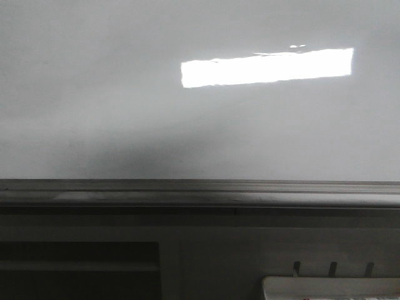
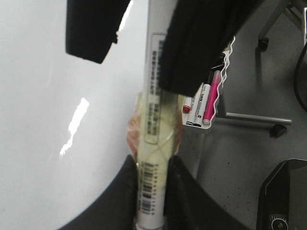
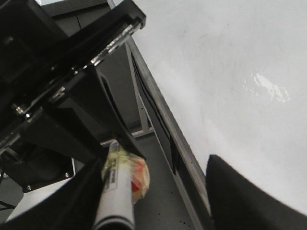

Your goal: Write number 2 on whiteboard

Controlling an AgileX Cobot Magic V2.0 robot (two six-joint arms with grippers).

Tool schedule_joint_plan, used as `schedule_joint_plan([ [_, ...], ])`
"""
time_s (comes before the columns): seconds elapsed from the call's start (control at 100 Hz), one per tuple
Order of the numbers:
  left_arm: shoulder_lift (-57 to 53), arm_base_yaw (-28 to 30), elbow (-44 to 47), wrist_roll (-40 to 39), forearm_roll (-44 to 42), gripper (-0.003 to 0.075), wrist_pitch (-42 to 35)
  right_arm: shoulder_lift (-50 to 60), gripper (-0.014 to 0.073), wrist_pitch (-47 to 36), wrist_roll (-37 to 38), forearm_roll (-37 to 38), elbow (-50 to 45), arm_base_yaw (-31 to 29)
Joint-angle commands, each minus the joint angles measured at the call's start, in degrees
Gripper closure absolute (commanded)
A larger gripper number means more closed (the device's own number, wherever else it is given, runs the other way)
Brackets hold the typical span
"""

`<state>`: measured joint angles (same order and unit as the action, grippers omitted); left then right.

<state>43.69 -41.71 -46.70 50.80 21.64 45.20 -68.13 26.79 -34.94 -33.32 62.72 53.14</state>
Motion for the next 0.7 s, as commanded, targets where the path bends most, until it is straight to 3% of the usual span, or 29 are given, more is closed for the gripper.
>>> schedule_joint_plan([
  [0.0, -0.2, -0.4, -2.1, 0.1, 1.9, 0.0741, -2.7, 0.2, 0.0183, -3.8, -0.4, -2.8, 2.1, 0.0],
  [0.17, -0.2, -0.4, -2.1, 0.1, 1.9, 0.0741, -2.7, -0.9, 0.0187, -2.1, -0.4, -5.3, 2.1, 0.0],
  [0.27, -0.2, -0.4, -2.1, 0.1, 2.8, 0.0741, -2.7, -1.6, 0.0232, -0.7, -0.4, -6.2, 2.1, 0.0],
  [0.44, -0.2, -0.4, -2.1, 0.1, 4.0, 0.0741, -3.0, -2.2, 0.0403, 1.2, -0.4, -7.4, 2.1, 0.0],
  [0.62, -0.2, -0.4, -2.1, 0.1, 4.4, 0.0741, -3.8, -2.2, 0.0662, 2.4, -0.4, -7.4, 2.1, 0.0],
  [0.69, -0.2, -0.4, -2.1, -0.1, 4.4, 0.074, -4.0, -2.2, 0.0671, 2.4, -0.5, -7.4, 2.1, 0.0],
])
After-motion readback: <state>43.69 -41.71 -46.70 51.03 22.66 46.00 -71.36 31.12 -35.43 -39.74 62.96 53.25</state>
